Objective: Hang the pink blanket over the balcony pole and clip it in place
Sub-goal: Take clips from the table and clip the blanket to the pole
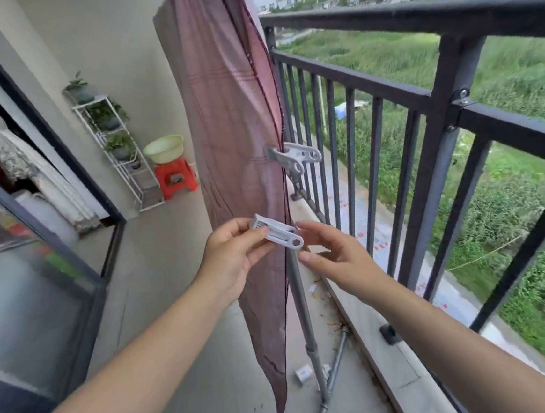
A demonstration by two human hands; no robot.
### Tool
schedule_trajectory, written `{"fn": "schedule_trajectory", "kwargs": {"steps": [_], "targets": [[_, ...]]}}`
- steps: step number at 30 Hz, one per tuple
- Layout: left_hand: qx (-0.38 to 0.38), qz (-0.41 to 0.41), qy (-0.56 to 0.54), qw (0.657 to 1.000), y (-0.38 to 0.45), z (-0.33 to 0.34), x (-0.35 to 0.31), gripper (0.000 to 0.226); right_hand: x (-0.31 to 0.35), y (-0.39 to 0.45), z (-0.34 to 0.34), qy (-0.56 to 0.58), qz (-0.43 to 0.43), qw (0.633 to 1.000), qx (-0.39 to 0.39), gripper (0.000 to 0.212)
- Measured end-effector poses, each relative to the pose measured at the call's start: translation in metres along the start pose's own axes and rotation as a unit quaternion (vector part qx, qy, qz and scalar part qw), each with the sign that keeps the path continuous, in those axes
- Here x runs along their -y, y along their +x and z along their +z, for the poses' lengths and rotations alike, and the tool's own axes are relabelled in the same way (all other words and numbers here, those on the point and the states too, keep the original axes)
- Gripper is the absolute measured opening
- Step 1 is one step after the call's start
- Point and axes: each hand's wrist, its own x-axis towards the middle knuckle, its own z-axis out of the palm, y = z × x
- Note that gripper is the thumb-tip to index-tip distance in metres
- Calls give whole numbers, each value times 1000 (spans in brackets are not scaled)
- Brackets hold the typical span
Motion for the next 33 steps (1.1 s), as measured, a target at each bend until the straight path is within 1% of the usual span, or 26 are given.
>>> {"fn": "schedule_trajectory", "kwargs": {"steps": [3,4,6,8,9,10,11,12,13,14,15,16,17,18,19,20,21,22,23,24,25,26,28,29,31,33], "targets": [[19,-33,-24,999,0,1,14,25,-9,-5,0,-22,-3,996,-84,39],[28,-42,-26,998,-1,2,19,25,-12,-7,0,-19,2,996,-90,36],[56,-61,-7,997,-2,4,30,24,-16,-13,-1,47,13,994,-99,30],[92,-60,77,991,-2,5,37,24,-22,-17,-4,131,36,979,-152,29],[108,-39,139,984,0,4,40,26,-25,-17,-6,165,53,968,-180,30],[113,1,211,971,3,1,42,29,-29,-17,-10,209,69,955,-199,28],[99,71,298,947,7,-4,44,29,-32,-16,-14,254,84,939,-214,24],[74,177,401,896,12,-10,44,24,-34,-14,-19,303,100,920,-228,21],[61,290,501,813,18,-14,43,21,-39,-9,-24,345,110,900,-244,18],[66,399,581,707,24,-18,43,25,-42,-3,-28,392,125,873,-261,16],[80,488,628,601,30,-20,43,28,-47,4,-30,428,149,847,-278,16],[99,549,654,512,35,-20,43,36,-50,11,-30,442,184,828,-292,19],[114,589,672,434,39,-17,42,47,-55,18,-30,411,223,831,-301,23],[124,608,691,370,42,-14,39,57,-61,25,-28,331,252,861,-292,27],[129,612,711,322,45,-10,36,62,-70,32,-24,215,260,905,-259,30],[131,608,732,278,48,-8,32,65,-76,36,-19,110,243,943,-200,30],[129,607,745,244,53,-7,30,66,-83,41,-13,33,213,968,-132,32],[126,604,756,220,58,-7,28,63,-89,45,-8,-19,191,979,-73,35],[120,604,762,198,64,-7,27,56,-96,50,-5,-58,175,982,-37,36],[119,603,768,181,66,-6,26,46,-98,54,-3,-87,162,983,-16,34],[124,605,768,171,67,-4,23,36,-100,59,-2,-103,156,982,0,29],[132,608,765,168,67,0,22,30,-100,61,-2,-110,157,981,16,25],[150,617,755,164,67,8,23,26,-100,63,-2,-101,163,981,25,37],[159,620,750,169,68,12,25,27,-100,63,-1,-96,165,981,20,41],[172,623,741,184,69,19,29,33,-102,62,3,-107,157,982,-2,41],[172,618,743,190,74,26,32,44,-104,59,7,-133,144,980,-32,37]]}}
